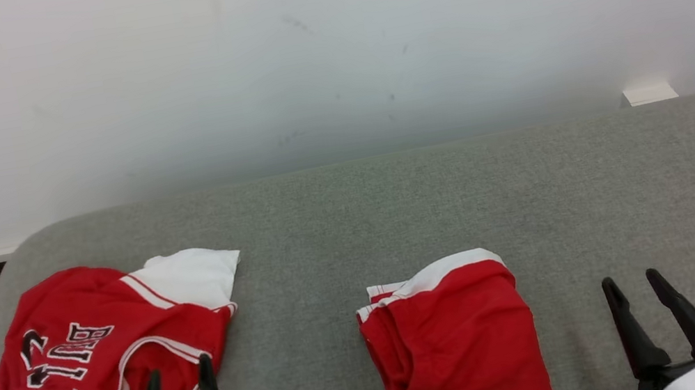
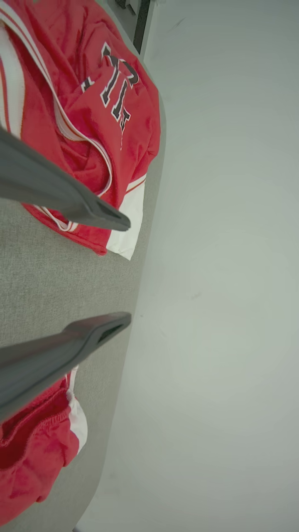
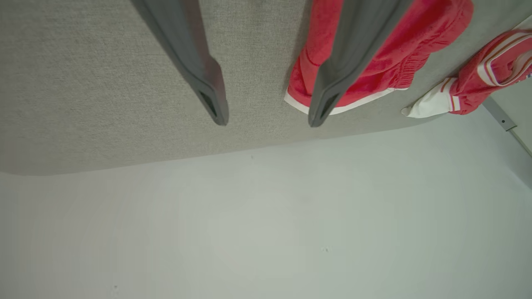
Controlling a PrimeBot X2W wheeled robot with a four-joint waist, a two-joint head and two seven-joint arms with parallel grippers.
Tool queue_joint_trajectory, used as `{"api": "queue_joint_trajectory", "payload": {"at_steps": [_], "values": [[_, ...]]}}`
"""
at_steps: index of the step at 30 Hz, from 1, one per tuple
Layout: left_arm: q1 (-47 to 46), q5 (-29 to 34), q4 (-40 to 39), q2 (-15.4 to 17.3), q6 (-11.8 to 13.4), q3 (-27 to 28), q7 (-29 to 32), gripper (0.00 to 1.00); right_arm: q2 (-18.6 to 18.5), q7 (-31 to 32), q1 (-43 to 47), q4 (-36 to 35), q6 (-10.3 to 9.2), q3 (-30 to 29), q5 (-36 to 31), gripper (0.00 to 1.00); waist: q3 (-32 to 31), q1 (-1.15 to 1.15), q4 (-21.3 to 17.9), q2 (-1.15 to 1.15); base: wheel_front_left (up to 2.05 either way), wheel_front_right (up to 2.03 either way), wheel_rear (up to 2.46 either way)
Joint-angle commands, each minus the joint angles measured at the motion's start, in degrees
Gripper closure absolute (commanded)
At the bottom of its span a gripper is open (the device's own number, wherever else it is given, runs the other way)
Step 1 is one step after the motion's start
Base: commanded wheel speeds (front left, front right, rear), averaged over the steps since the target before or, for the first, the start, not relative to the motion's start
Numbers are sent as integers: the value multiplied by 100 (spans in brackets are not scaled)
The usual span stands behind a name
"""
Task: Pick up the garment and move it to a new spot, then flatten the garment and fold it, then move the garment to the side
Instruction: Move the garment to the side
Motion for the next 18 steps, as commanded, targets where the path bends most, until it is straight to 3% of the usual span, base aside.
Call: {"api": "queue_joint_trajectory", "payload": {"at_steps": [1, 9, 18], "values": [[-32, -3, 4, 21, -9, 2, -1, 0, 49, 65, -180, 107, -7, 15, 64, 0, 16, 0, 55, 0, 0, 0, 0], [-87, -3, 16, 21, -4, -21, -1, 0, 387, 622, -909, 1174, -7, 229, -119, 0, 77, 0, 427, 0, 0, 0, 0], [-73, -80, 49, 21, 11, -64, -1, 0, 600, 1182, -1335, 2473, -8, -173, -391, 0, 88, 0, 986, 0, 0, 0, 0]]}}
